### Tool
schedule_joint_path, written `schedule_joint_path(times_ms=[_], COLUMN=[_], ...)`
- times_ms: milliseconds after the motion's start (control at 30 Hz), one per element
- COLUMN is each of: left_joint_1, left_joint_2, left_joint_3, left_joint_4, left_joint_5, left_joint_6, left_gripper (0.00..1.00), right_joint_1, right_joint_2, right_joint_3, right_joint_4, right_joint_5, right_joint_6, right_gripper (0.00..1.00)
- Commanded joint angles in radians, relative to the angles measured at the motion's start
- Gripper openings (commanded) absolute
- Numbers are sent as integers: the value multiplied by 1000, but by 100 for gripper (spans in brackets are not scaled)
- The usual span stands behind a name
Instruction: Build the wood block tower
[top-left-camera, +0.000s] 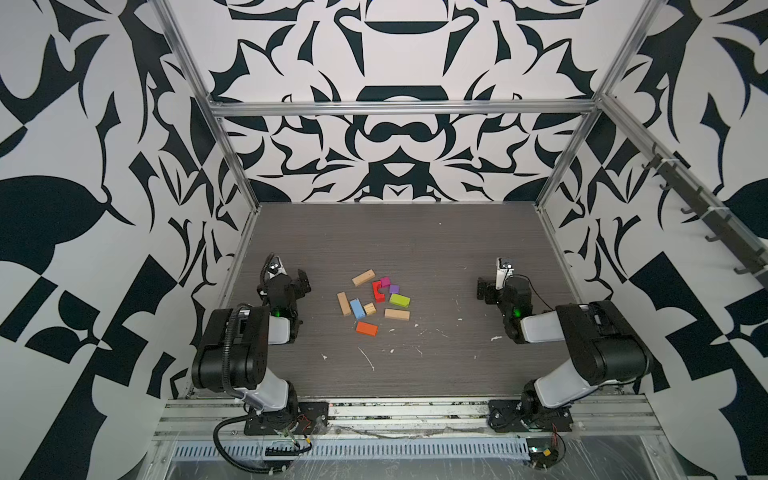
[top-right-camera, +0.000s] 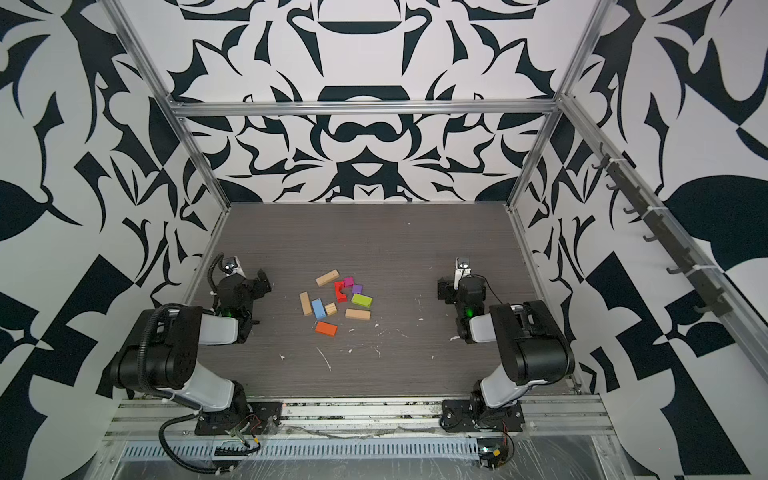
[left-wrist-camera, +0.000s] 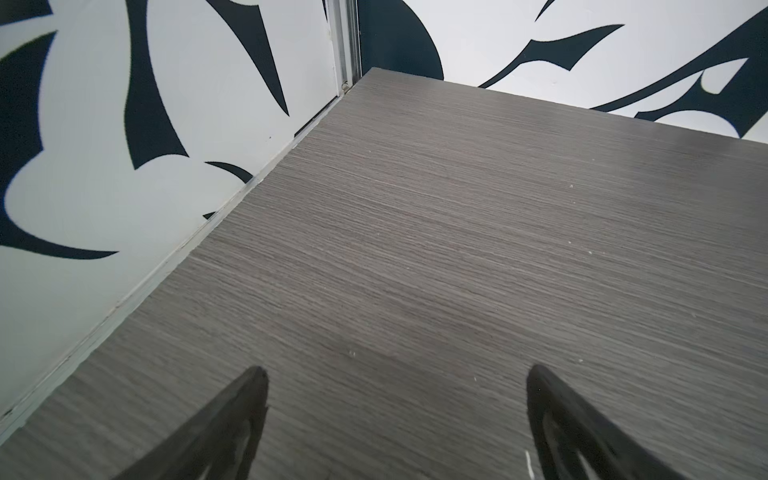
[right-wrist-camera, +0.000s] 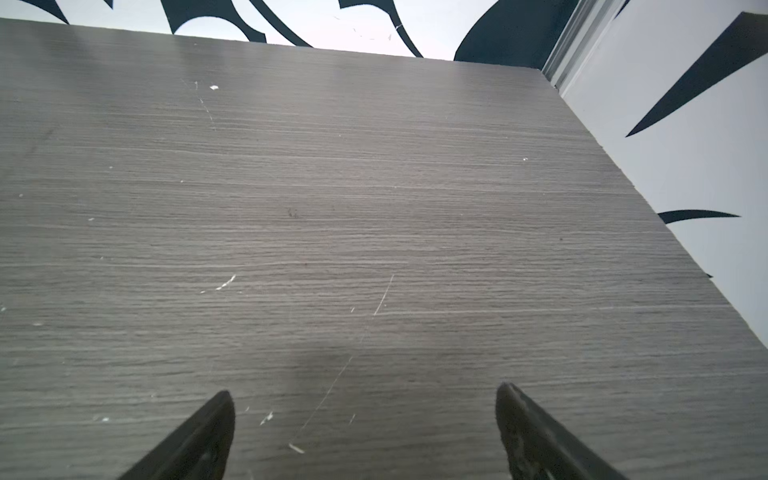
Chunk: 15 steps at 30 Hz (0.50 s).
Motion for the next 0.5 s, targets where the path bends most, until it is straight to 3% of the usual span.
schedule_joint_path(times_ms=[0,467], left_joint_1=[5,5], left_joint_2=[-12,-10], left_joint_3=[16,18], left_joint_4=[18,15], left_joint_5=[-9,-9], left_joint_6=[-6,-6], left_gripper=[99,100], right_joint_1=[-6,-5], right_joint_2=[-28,-26], right_joint_3=[25,25], right_joint_4=[15,19], right_joint_5=[-15,-16], right_joint_6=[-8,-10], right_gripper=[100,100])
